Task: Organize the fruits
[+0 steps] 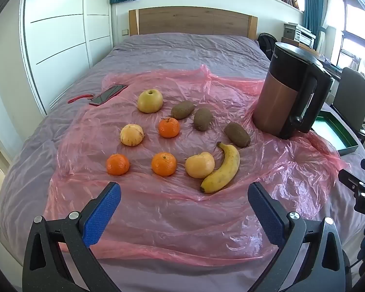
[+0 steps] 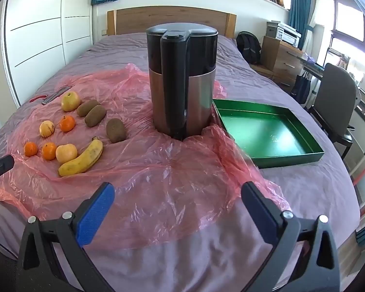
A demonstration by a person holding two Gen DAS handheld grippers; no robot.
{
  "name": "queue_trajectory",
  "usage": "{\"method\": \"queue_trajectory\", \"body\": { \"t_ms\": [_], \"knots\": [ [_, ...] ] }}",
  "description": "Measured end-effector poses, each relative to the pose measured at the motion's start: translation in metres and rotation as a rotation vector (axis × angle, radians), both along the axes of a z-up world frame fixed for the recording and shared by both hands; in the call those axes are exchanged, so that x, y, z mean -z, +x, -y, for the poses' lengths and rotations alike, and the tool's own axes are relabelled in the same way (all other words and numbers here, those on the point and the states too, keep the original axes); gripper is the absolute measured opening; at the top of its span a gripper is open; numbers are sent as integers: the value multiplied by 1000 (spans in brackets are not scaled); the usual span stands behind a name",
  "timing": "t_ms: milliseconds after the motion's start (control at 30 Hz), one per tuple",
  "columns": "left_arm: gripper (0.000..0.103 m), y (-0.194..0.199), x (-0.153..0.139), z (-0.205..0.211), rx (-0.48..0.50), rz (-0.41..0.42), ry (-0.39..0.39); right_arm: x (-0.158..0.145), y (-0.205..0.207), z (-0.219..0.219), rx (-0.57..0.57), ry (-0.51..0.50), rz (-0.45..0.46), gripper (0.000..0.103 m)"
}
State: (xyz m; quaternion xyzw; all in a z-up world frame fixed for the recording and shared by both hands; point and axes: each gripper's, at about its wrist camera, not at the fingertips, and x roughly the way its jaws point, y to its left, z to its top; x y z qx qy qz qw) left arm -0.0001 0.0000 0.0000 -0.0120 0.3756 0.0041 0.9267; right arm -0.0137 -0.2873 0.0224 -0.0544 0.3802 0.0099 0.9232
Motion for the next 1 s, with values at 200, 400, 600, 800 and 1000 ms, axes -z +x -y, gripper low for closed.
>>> {"method": "queue_trajectory", "body": {
  "t_ms": [200,400,600,800,1000],
  "knots": [
    [102,0,-1,-1,0,-3,-3,0,-1,0,0,3,0,103],
    [102,1,0,0,1,-3,-3,0,-2,0,0,6,2,103],
    [102,1,0,-1,1,-2,-6,1,-1,0,-3,5,0,103],
    [102,-1,1,5,6,2,-1,0,-1,-3,-11,0,8,103],
    [102,-3,-1,7,10,16,9,1,-2,-7,-21,3,9,103]
  ]
}}
